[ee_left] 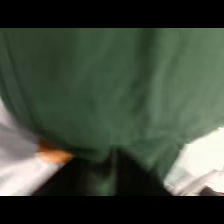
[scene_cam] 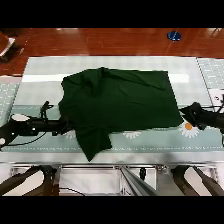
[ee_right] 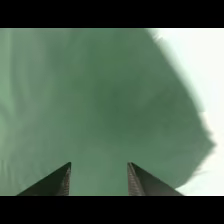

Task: Fold the shirts.

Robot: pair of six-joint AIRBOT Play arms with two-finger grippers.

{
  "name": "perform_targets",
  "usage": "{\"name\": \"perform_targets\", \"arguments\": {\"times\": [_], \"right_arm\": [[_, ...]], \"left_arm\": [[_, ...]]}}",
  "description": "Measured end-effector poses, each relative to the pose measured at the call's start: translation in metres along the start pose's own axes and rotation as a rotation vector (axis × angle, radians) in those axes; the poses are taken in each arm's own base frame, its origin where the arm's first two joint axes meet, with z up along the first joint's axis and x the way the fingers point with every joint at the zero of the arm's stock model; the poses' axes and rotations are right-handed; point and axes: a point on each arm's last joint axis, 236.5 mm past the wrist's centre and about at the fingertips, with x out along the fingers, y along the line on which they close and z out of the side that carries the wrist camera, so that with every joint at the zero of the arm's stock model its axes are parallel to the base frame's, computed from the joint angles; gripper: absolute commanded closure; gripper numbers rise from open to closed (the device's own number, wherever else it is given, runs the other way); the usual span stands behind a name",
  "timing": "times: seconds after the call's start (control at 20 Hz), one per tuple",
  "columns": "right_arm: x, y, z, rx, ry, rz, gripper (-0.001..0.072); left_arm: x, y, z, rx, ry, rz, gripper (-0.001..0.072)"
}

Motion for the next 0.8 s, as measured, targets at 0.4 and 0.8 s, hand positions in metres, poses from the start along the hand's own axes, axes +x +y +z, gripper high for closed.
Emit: {"name": "perform_targets", "arguments": {"times": [0.4,0.8], "right_arm": [[-0.002,-0.072,-0.006,0.140,0.083,-0.148,0.0308],[0.047,-0.046,-0.017,0.070,0.219,-0.099,0.0433]], "left_arm": [[0.005,-0.017,0.006,0.082,0.011,-0.011,0.0684],[0.005,-0.022,0.006,0.085,0.016,-0.023,0.0684]]}}
